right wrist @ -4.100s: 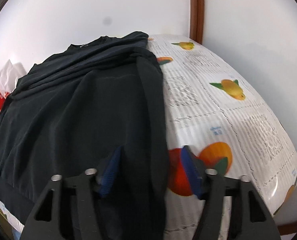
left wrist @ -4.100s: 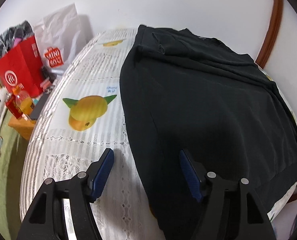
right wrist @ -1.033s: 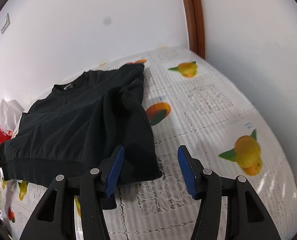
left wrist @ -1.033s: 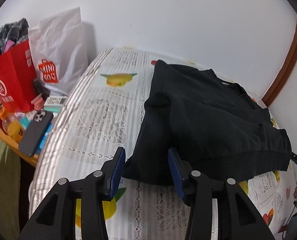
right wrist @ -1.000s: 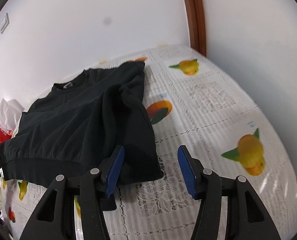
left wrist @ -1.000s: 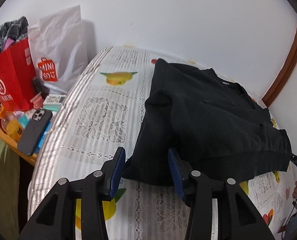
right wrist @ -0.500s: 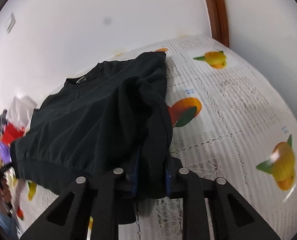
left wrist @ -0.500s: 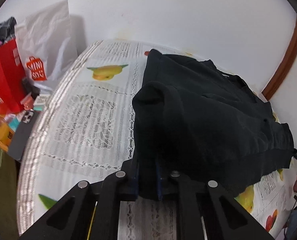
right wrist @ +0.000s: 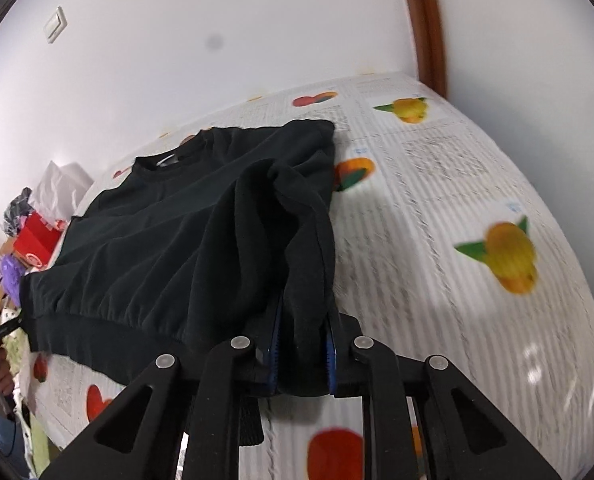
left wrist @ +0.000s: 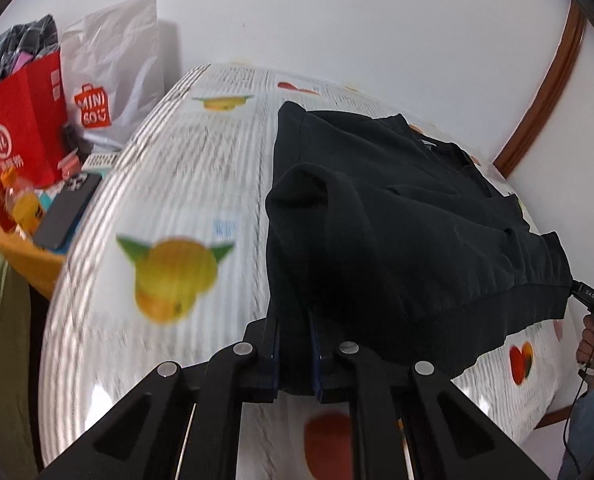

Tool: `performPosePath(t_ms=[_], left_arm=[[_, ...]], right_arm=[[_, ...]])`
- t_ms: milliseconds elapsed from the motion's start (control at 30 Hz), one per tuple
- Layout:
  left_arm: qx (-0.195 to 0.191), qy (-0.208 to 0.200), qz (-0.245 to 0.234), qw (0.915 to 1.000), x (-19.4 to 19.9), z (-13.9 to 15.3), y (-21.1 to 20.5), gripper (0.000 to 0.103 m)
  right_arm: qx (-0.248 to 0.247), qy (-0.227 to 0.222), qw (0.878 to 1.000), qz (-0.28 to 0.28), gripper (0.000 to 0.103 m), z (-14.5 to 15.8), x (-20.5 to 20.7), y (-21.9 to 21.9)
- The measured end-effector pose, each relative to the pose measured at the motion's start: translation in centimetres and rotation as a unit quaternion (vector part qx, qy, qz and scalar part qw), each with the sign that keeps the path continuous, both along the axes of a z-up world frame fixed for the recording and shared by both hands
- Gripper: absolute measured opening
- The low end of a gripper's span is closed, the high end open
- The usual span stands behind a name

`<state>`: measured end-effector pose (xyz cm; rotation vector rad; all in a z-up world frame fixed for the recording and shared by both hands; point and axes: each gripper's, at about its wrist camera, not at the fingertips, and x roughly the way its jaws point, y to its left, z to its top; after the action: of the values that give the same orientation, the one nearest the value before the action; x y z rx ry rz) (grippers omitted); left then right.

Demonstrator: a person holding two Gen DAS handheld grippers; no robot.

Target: Fold small clothes

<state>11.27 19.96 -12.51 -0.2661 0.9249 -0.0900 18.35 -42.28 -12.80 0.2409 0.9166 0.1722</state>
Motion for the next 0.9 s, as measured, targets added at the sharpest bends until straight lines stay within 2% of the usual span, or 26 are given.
performPosePath(t_ms=[100, 167, 233, 300, 367, 467, 567, 633, 733, 767, 800, 833, 867, 900], left_arm=[[0.011, -0.004, 0.004, 0.9999, -1.0, 0.2, -0.5, 0.013], [0.015, -0.009, 0.011, 0.9998, -1.4, 0.7, -0.4, 0.015], [0.018, -0.014, 0.014, 0.9996, -2.1, 1.4, -0.4, 0.02], [0.026, -0.028, 0.016, 0.9991, -3.0, 2.1, -0.4, 0.032], [0.025, -0.046, 0.0, 0.9986, -3.9, 2.6, -0.7, 0.043], [0.021, -0.058, -0.039, 0.9973, -4.8, 2.8, -1.9, 0.043], [0.021, -0.044, -0.064, 0.9967, -4.6, 2.2, -3.2, 0.043], [0.014, -0.026, -0.078, 0.9965, -4.2, 1.0, -4.0, 0.043], [-0.005, 0.002, -0.083, 0.9966, -3.2, -0.6, -4.8, 0.043], [-0.009, 0.006, -0.079, 0.9968, -2.9, -1.0, -4.9, 0.043], [-0.014, 0.008, -0.074, 0.9971, -2.5, -1.3, -4.9, 0.041], [-0.018, 0.005, -0.07, 0.9974, -2.5, -1.4, -4.9, 0.031], [-0.021, 0.006, -0.069, 0.9974, -2.3, -1.3, -4.9, 0.018], [-0.021, 0.011, -0.073, 0.9971, -2.2, -1.1, -4.9, 0.016]], right_arm=[[-0.013, 0.005, 1.0, -0.025, 0.023, 0.6, -1.1, -0.2], [-0.023, -0.013, 0.999, -0.041, 0.023, 1.9, -2.5, -0.2], [-0.029, -0.031, 0.998, -0.036, 0.029, 3.2, -3.9, 0.1], [-0.02, -0.04, 0.999, -0.022, 0.045, 3.8, -5.1, 0.7], [-0.011, -0.038, 0.999, -0.005, 0.047, 3.7, -5.7, 1.5], [-0.006, -0.025, 1.0, 0.015, 0.047, 2.3, -6.2, 2.7], [0.005, -0.01, 1.0, 0.012, 0.047, 0.5, -6.0, 3.5], [0.016, 0.001, 1.0, 0.013, 0.045, -0.3, -5.5, 3.9], [0.011, 0.011, 1.0, 0.015, 0.037, -1.0, -5.1, 4.7], [0.006, 0.01, 1.0, 0.014, 0.032, -1.1, -5.1, 4.9], [0.0, 0.009, 1.0, 0.014, 0.017, -1.0, -5.2, 5.1], [-0.002, 0.009, 1.0, 0.019, 0.012, -1.0, -5.3, 5.2], [-0.002, 0.008, 1.0, 0.025, 0.012, -0.8, -5.4, 5.2], [-0.004, -0.008, 0.999, 0.032, 0.011, 0.0, -5.9, 5.2]])
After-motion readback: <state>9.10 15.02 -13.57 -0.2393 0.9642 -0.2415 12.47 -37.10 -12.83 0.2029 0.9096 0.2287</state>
